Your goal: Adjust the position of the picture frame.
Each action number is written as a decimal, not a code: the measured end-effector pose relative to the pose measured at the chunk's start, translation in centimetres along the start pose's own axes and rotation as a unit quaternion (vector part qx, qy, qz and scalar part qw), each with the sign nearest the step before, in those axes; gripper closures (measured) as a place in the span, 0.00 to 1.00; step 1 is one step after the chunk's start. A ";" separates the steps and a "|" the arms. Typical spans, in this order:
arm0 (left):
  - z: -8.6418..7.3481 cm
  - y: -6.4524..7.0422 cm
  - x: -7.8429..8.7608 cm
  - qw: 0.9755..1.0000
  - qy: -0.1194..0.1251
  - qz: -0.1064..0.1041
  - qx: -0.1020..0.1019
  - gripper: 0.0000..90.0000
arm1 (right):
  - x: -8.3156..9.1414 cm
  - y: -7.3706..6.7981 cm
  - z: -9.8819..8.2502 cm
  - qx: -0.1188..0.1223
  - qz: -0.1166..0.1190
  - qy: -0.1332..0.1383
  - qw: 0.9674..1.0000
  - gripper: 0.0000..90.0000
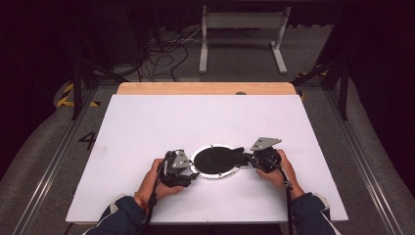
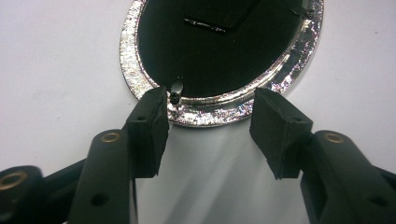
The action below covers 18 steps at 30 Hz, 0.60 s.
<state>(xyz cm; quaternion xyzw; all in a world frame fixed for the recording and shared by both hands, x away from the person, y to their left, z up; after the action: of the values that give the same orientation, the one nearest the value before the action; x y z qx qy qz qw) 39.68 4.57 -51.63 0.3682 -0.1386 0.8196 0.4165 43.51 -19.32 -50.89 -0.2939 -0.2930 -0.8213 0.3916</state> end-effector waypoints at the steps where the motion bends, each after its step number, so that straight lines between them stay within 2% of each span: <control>1: 0.0 -0.1 0.1 1.000 -0.002 0.000 -0.004 0.59 | 0.0 -0.1 0.0 -0.002 0.001 -0.001 1.000 1.00; 4: -0.1 -0.2 0.2 1.000 -0.004 -0.002 0.002 0.67 | 0.1 -0.2 -0.1 -0.007 0.005 0.001 1.000 1.00; 6: -0.1 -0.3 0.2 1.000 -0.004 -0.002 0.003 0.68 | 0.2 -0.4 -0.1 -0.011 0.009 0.005 1.000 1.00; 10: -0.1 -0.5 0.2 1.000 -0.006 0.004 -0.001 0.71 | 0.6 -1.0 -0.3 -0.005 0.013 0.006 1.000 1.00; 11: 0.0 -0.8 0.3 1.000 -0.009 0.011 0.007 0.70 | 0.7 -1.2 -0.3 -0.004 0.016 0.006 1.000 1.00; 14: 0.0 -1.1 0.3 1.000 -0.010 0.011 0.014 0.71 | 0.8 -1.5 -0.4 -0.001 0.022 0.007 1.000 1.00; 18: 0.0 -1.5 0.2 1.000 -0.010 0.007 0.018 0.81 | 1.1 -2.2 -0.4 0.002 0.029 0.007 1.000 1.00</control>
<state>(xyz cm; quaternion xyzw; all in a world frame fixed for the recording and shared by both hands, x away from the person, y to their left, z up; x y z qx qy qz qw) 40.77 5.60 -51.57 0.3822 -0.1307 0.8215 0.4024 41.11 -18.98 -50.93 -0.2961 -0.2832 -0.8112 0.4172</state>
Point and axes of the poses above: each handheld gripper's, and its own axes: x roughly backward along the jaws, z roughly out of its top, y roughly to its right, the point moved 8 cm from there along -x, roughly forward along the jaws, and after that the axes turned 13 degrees about x, right-handed, at the moved point
